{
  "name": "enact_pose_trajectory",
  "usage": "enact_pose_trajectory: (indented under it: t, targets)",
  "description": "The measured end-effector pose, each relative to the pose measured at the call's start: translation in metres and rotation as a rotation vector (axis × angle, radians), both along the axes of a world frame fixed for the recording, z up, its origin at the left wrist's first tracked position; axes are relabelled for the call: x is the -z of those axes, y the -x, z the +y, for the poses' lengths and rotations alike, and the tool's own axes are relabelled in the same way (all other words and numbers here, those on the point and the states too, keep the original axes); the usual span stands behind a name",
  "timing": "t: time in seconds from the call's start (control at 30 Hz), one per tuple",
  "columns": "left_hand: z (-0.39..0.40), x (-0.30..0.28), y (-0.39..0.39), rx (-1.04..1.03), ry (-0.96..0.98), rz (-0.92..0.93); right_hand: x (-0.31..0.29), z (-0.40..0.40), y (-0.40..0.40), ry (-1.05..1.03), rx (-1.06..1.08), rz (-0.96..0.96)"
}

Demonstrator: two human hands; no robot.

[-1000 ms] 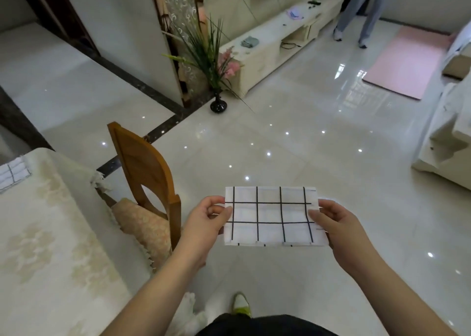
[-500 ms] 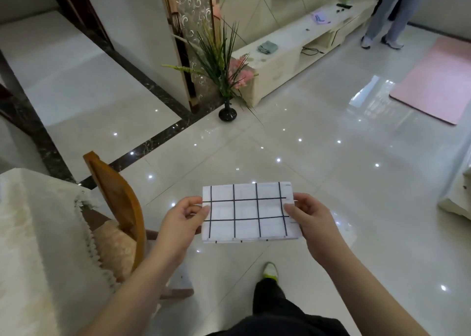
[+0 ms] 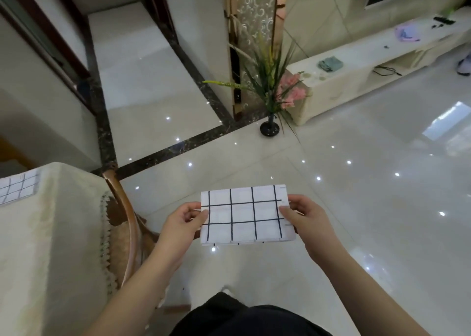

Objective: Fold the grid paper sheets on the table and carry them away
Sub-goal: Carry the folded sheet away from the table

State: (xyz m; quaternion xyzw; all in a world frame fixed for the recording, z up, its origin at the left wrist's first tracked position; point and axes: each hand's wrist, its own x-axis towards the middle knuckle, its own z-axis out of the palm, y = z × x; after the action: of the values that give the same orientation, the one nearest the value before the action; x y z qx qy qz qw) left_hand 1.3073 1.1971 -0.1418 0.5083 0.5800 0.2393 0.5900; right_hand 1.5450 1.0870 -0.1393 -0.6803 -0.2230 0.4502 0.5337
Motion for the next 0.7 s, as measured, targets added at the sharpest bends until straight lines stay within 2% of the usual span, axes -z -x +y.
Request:
enact_pose_trajectory:
  t: [0.23,0.43,0.7]
  targets:
    - [0.077,0.020,0.008,-0.149,0.031,-0.057,0.013,0.107,-0.006,0.024,-0.154,-0.033]
    - [0.162,0.022,0.025,-0.292,-0.017,-0.083,0.012,0.219,0.005,0.030,-0.294,-0.054]
    - [0.242,0.020,0.058,-0.365,-0.009,-0.083,0.003,0.340,0.029,0.018,-0.405,-0.095]
